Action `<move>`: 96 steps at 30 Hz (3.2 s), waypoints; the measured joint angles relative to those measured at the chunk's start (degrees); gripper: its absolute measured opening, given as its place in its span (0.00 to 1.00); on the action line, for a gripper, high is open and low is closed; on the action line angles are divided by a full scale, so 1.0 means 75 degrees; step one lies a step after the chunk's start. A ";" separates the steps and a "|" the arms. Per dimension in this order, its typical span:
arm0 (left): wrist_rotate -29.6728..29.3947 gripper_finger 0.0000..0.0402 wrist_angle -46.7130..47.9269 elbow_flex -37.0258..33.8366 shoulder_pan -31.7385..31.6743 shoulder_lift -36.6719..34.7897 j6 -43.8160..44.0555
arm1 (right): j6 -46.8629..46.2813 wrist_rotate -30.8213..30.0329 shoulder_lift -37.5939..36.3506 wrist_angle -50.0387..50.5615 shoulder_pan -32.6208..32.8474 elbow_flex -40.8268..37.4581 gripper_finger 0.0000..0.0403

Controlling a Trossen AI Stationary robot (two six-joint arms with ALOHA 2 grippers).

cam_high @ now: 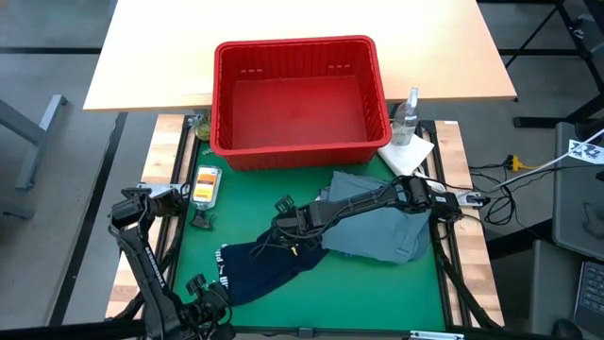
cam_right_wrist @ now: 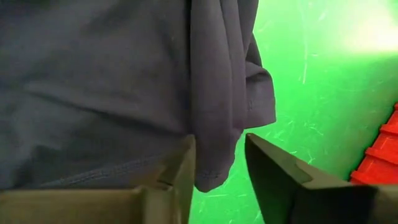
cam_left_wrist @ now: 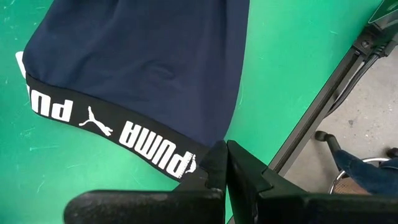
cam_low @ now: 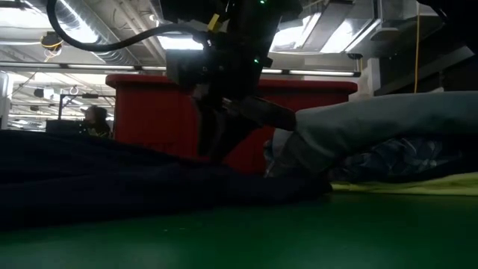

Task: Fold Laundry from Bin
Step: Fold the dark blue underwear shorts

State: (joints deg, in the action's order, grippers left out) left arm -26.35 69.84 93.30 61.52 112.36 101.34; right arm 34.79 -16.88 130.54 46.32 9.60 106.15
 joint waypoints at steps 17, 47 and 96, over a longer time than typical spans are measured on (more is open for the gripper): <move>-0.0148 0.00 -0.0005 0.0000 0.0006 0.0000 0.0003 | 0.0006 0.0198 0.0361 -0.0018 -0.0139 0.0009 0.09; 0.0478 0.00 -0.0348 -0.2491 -0.1276 0.0055 0.0081 | -0.0291 -0.0667 0.0361 0.0314 -0.0338 0.0513 0.04; 0.0883 0.00 -0.0658 -0.0641 -0.1014 0.0006 -0.1983 | -0.0922 0.2611 0.0347 0.1452 0.0916 0.1778 0.47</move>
State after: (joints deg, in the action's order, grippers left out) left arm -19.73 64.91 88.49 53.91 112.40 86.46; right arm 27.87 2.70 133.14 57.21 16.48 119.48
